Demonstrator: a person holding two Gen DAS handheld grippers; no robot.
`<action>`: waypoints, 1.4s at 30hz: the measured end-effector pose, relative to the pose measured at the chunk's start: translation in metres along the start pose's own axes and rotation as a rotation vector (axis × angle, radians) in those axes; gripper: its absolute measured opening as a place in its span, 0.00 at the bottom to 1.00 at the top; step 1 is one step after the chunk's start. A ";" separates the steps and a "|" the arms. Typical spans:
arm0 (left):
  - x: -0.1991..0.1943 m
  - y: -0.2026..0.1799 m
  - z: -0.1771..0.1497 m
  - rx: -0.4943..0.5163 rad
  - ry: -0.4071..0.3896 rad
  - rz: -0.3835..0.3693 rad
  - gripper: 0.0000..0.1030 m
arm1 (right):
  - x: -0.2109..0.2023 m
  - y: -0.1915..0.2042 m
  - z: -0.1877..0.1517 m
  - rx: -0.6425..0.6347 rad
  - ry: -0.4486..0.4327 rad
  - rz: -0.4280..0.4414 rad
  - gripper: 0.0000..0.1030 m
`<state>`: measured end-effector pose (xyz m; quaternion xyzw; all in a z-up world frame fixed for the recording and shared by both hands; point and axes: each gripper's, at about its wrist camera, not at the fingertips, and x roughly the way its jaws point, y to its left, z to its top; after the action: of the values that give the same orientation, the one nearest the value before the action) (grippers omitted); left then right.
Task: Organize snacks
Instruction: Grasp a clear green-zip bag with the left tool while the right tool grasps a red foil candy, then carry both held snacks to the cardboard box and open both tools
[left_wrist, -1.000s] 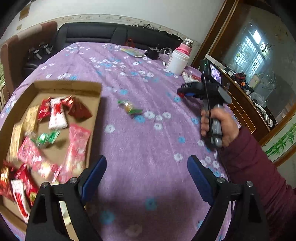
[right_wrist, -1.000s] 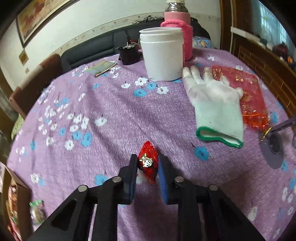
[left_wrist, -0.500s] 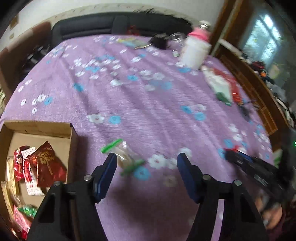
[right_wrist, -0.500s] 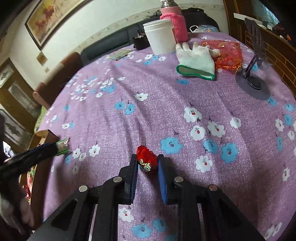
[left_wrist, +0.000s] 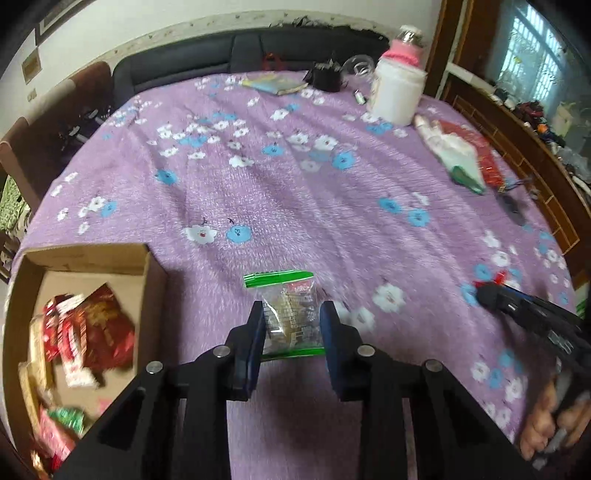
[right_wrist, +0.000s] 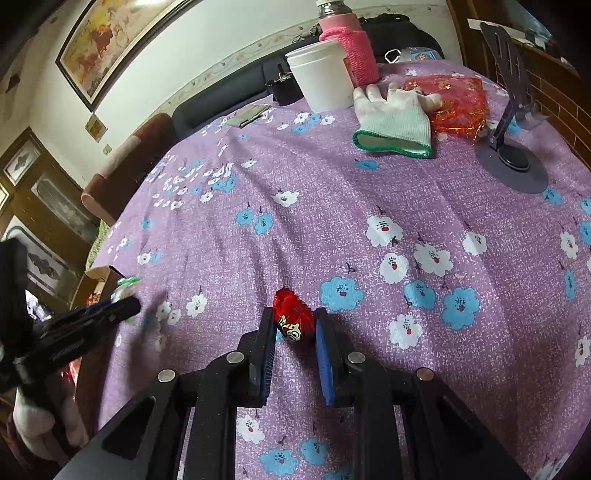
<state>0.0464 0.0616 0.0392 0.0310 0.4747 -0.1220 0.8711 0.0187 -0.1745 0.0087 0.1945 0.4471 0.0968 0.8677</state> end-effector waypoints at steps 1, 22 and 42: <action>-0.012 0.001 -0.004 -0.006 -0.015 -0.018 0.28 | -0.001 0.001 0.000 0.000 -0.005 0.003 0.21; -0.187 0.139 -0.151 -0.366 -0.312 -0.018 0.28 | -0.009 0.035 -0.024 -0.109 -0.086 -0.046 0.21; -0.206 0.228 -0.206 -0.492 -0.333 0.005 0.28 | -0.019 0.203 -0.066 -0.390 -0.011 0.154 0.22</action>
<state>-0.1741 0.3548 0.0843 -0.2006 0.3407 -0.0044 0.9185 -0.0452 0.0193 0.0737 0.0567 0.3989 0.2463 0.8815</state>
